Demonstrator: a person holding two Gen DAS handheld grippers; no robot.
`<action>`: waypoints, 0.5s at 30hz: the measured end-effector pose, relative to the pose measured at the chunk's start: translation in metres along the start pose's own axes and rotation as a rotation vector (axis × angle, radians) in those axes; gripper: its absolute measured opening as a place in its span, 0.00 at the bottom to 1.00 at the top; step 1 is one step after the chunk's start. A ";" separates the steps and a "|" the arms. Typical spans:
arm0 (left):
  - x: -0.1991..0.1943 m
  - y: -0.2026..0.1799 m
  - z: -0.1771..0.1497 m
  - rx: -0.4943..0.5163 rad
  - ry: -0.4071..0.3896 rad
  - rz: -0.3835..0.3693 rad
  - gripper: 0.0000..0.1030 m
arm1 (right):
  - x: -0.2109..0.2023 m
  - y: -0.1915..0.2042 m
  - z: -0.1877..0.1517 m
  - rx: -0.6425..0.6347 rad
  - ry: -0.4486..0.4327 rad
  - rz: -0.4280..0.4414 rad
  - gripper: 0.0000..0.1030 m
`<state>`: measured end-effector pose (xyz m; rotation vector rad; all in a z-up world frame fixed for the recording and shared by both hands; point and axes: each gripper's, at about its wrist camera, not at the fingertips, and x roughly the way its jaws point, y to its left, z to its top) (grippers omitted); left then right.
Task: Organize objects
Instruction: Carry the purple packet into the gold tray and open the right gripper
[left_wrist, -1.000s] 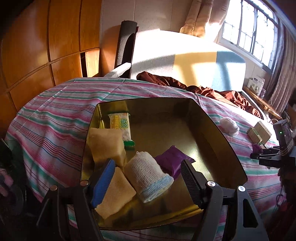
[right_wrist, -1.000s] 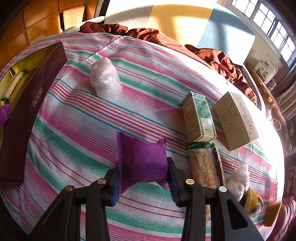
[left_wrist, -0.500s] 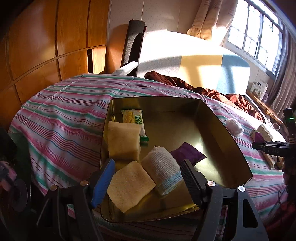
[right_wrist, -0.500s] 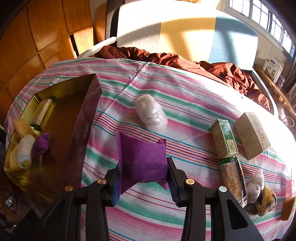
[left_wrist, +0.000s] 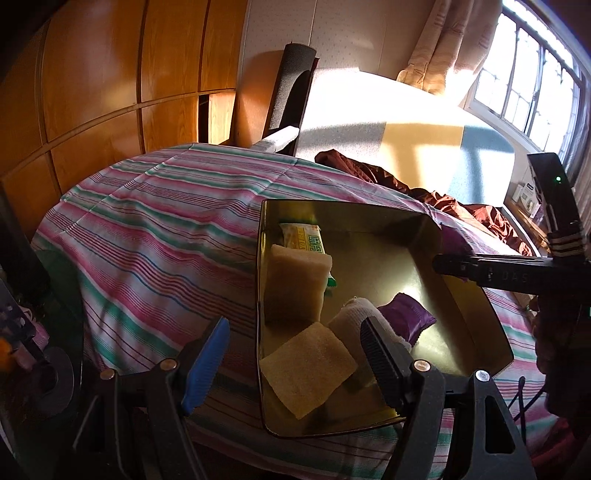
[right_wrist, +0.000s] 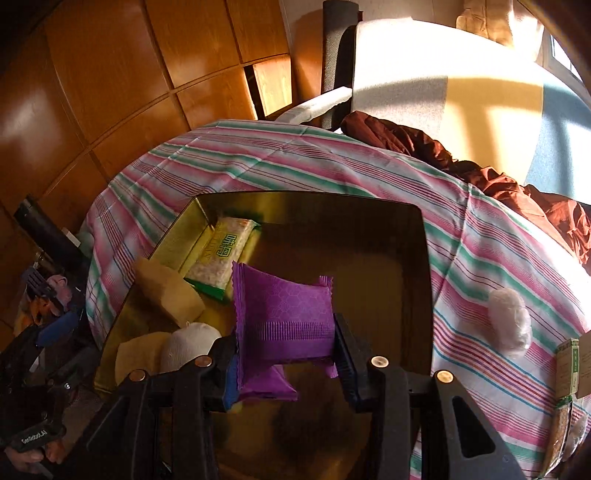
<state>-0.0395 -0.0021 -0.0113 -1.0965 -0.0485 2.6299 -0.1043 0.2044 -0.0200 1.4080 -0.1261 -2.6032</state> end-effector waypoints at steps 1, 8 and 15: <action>0.000 0.003 -0.001 -0.005 0.002 0.002 0.72 | 0.009 0.005 0.002 -0.004 0.011 0.002 0.41; 0.002 0.019 -0.006 -0.040 0.018 0.021 0.72 | 0.045 0.023 0.004 -0.002 0.077 0.027 0.42; 0.005 0.018 -0.009 -0.044 0.025 0.018 0.72 | 0.044 0.034 -0.004 -0.021 0.078 0.062 0.51</action>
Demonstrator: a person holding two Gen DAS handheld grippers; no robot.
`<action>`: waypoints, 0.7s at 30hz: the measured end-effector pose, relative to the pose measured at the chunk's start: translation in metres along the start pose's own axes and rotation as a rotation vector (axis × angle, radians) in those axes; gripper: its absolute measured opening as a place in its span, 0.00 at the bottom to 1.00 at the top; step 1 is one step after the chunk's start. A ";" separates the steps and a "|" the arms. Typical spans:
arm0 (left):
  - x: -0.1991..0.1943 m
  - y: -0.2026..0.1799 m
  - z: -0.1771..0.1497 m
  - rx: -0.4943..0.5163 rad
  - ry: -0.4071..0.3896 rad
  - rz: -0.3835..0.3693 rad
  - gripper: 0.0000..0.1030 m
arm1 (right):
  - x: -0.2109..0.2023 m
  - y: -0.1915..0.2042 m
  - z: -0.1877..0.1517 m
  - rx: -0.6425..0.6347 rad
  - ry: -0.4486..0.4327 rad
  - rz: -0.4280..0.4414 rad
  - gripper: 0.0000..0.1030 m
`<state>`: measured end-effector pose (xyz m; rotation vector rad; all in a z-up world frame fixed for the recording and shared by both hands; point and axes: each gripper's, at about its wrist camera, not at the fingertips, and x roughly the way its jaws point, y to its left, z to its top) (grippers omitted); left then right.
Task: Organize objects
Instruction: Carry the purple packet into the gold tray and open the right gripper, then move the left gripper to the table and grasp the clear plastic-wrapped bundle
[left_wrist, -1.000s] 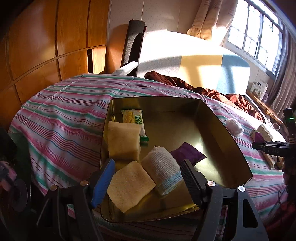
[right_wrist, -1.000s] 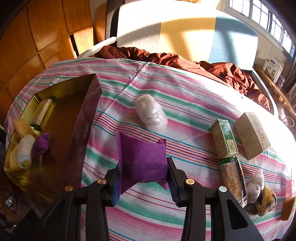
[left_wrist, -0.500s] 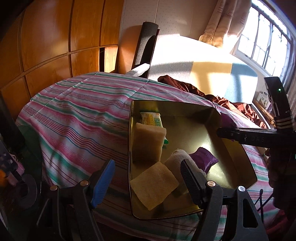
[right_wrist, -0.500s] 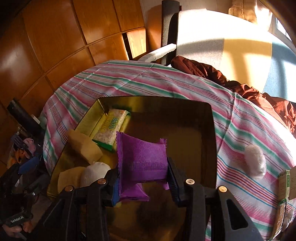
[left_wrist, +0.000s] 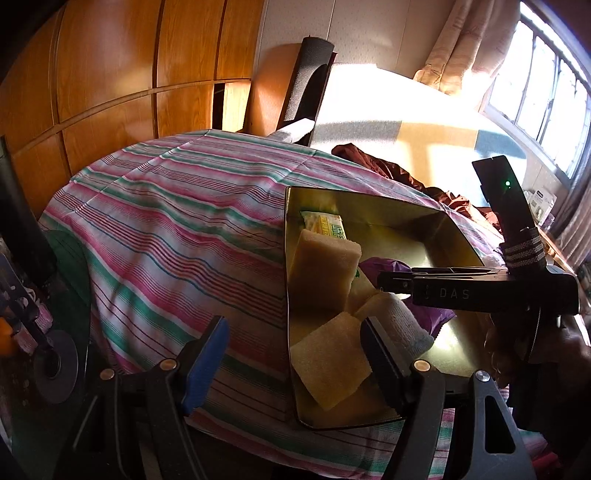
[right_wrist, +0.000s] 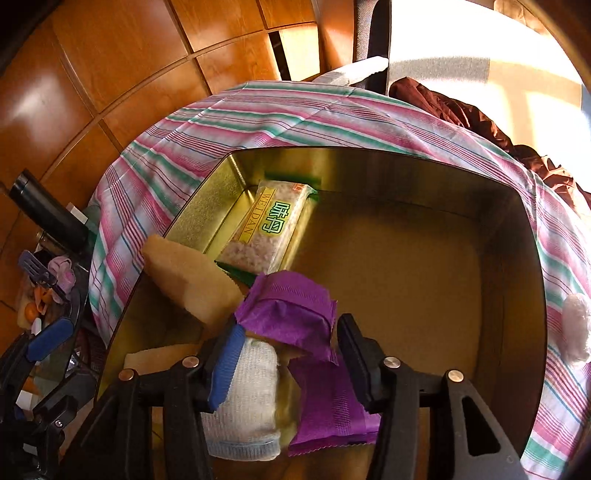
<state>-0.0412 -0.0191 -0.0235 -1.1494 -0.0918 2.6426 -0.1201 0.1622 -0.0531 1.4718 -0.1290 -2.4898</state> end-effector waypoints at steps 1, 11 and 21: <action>0.000 -0.001 0.000 0.002 -0.002 -0.001 0.72 | -0.003 0.000 -0.001 0.005 -0.005 0.006 0.51; -0.003 -0.016 -0.003 0.047 -0.003 -0.002 0.72 | -0.051 -0.016 -0.026 0.034 -0.089 -0.018 0.69; -0.012 -0.048 0.000 0.139 -0.017 -0.028 0.73 | -0.111 -0.066 -0.059 0.086 -0.173 -0.124 0.75</action>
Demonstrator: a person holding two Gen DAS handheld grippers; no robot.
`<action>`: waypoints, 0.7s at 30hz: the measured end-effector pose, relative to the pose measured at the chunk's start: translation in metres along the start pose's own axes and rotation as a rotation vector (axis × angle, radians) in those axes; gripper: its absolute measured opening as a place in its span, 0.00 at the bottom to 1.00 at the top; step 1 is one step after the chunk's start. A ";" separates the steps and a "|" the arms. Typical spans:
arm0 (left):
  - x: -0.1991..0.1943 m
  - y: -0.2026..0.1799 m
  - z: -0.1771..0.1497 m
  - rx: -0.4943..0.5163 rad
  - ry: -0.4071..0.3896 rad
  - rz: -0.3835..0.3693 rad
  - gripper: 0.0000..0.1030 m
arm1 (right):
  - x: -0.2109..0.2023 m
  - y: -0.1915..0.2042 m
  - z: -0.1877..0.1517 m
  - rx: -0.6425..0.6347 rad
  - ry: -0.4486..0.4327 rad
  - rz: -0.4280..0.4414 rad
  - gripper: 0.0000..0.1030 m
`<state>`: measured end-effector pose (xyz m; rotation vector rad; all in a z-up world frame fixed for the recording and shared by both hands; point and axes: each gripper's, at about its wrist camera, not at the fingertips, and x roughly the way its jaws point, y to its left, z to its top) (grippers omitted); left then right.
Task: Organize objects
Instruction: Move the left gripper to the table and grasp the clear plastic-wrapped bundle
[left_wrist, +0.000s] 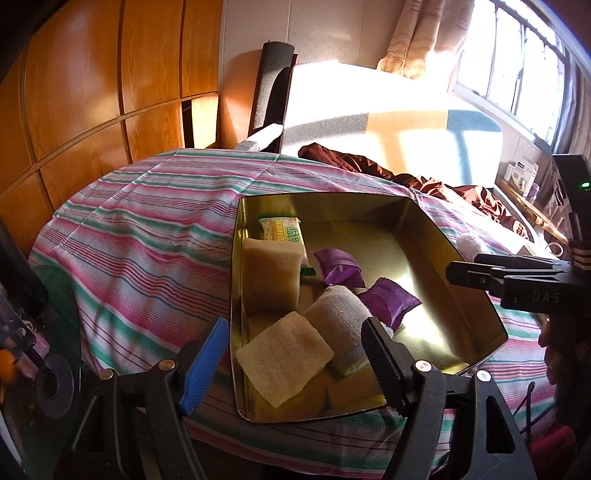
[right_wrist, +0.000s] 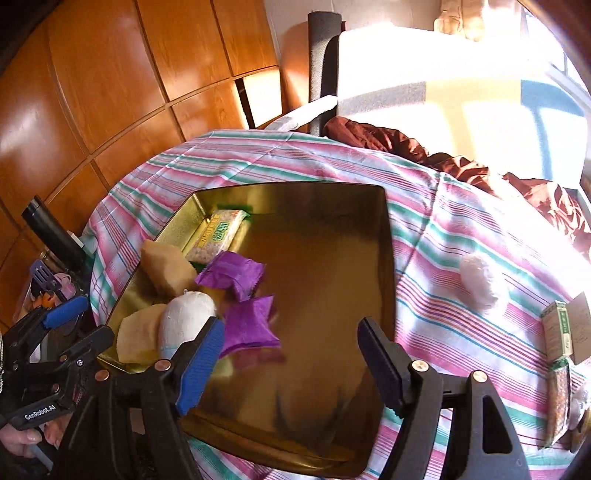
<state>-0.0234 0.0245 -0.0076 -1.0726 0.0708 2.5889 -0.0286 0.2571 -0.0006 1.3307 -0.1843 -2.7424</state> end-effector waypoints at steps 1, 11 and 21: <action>-0.001 -0.004 0.001 0.012 -0.004 -0.005 0.73 | -0.006 -0.011 -0.002 0.013 -0.006 -0.022 0.75; -0.001 -0.056 0.020 0.133 -0.023 -0.077 0.74 | -0.048 -0.161 -0.033 0.263 -0.005 -0.292 0.76; 0.008 -0.133 0.044 0.266 -0.031 -0.188 0.74 | -0.077 -0.278 -0.081 0.774 -0.046 -0.439 0.76</action>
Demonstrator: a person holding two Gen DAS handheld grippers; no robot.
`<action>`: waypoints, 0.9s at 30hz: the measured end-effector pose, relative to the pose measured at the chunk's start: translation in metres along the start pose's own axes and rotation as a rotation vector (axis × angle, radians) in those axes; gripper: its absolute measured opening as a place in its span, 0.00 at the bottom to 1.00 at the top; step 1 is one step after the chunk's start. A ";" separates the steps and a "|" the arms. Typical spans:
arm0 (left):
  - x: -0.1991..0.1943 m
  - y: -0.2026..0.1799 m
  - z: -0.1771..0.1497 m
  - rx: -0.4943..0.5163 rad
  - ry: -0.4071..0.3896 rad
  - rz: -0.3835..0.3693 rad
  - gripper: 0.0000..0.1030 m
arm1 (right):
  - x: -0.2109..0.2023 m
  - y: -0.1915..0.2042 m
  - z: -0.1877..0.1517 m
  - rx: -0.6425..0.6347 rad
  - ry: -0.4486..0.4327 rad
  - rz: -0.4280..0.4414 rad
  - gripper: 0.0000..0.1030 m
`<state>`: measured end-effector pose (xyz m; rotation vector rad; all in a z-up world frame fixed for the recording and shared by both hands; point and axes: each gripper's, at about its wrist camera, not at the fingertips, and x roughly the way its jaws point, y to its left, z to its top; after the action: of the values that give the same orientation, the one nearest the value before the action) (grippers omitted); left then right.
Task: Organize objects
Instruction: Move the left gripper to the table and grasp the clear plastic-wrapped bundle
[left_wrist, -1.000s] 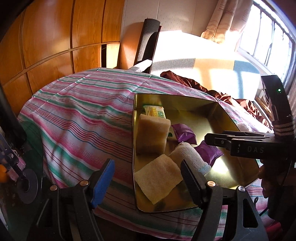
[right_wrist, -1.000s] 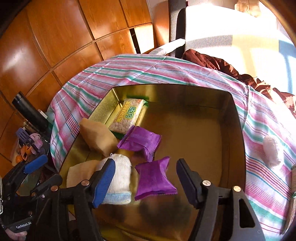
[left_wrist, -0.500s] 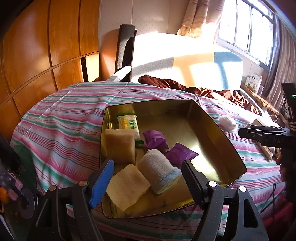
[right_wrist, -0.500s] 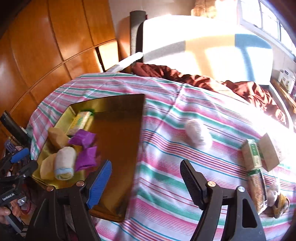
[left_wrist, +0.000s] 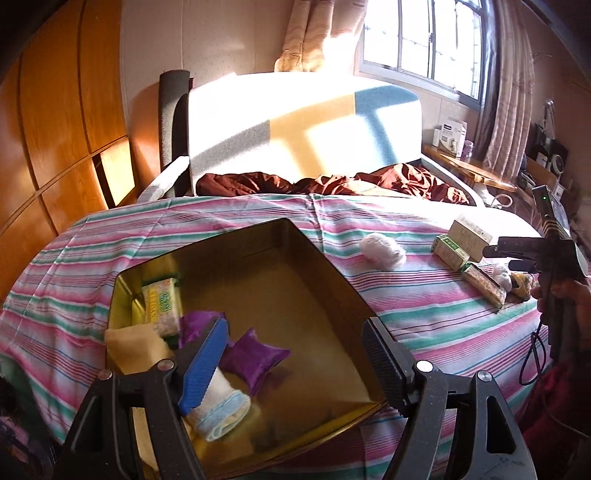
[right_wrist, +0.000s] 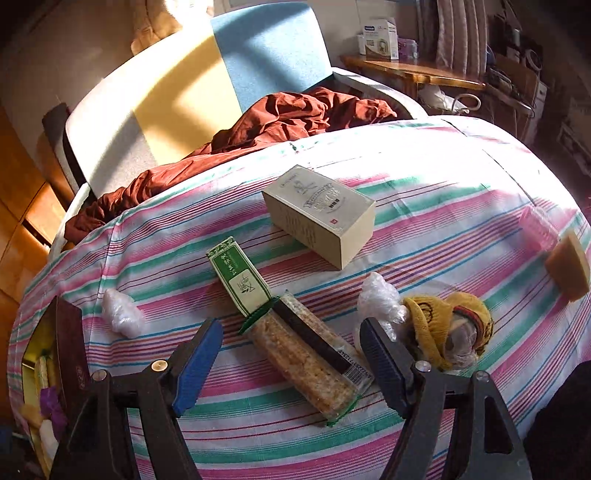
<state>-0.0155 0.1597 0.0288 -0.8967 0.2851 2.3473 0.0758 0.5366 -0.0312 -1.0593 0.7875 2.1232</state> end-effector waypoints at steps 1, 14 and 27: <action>0.004 -0.007 0.005 0.011 0.004 -0.017 0.74 | 0.001 -0.005 0.001 0.026 0.010 0.001 0.76; 0.084 -0.092 0.058 0.085 0.122 -0.144 0.74 | 0.002 -0.019 0.002 0.126 0.056 0.105 0.76; 0.212 -0.114 0.091 -0.106 0.346 -0.104 0.59 | -0.008 -0.017 0.006 0.134 0.020 0.184 0.76</action>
<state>-0.1202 0.3837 -0.0420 -1.3390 0.2465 2.1206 0.0898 0.5500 -0.0252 -0.9714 1.0568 2.1785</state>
